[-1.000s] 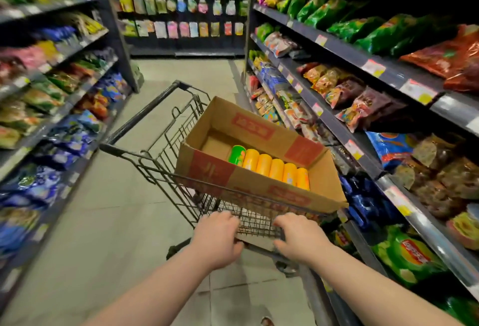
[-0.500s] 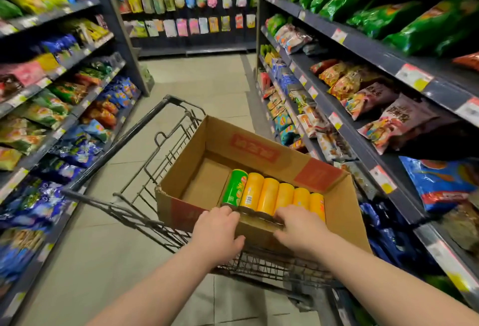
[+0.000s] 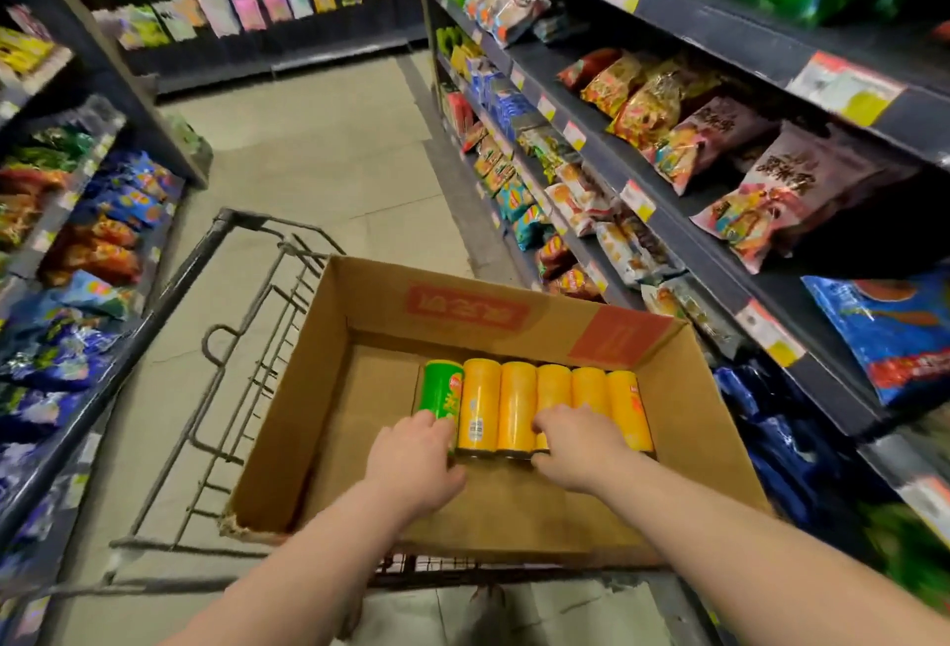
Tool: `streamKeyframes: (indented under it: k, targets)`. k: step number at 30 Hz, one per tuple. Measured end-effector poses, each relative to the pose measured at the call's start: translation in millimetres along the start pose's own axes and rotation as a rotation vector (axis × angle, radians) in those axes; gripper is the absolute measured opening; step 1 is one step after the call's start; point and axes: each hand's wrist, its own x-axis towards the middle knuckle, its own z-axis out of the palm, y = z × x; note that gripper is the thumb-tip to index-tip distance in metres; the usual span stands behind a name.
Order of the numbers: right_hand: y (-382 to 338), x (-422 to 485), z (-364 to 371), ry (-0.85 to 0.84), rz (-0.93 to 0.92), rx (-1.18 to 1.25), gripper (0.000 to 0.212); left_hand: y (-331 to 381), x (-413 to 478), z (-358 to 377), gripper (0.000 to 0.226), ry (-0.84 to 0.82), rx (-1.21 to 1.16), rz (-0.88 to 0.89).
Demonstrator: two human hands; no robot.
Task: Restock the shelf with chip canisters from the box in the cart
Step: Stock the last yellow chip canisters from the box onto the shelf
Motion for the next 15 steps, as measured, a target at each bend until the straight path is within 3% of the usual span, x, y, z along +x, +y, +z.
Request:
streamKeyframes:
  k: [9,15]
  targets:
    - [-14,100,26,-0.166,0.13,0.071,0.042,-50,105,29,0.07,-0.258,-0.025,-0.073]
    - [-20,145,57,-0.246,0.18,0.17,0.041,-63,149,67,0.087,-0.38,-0.212,-0.23]
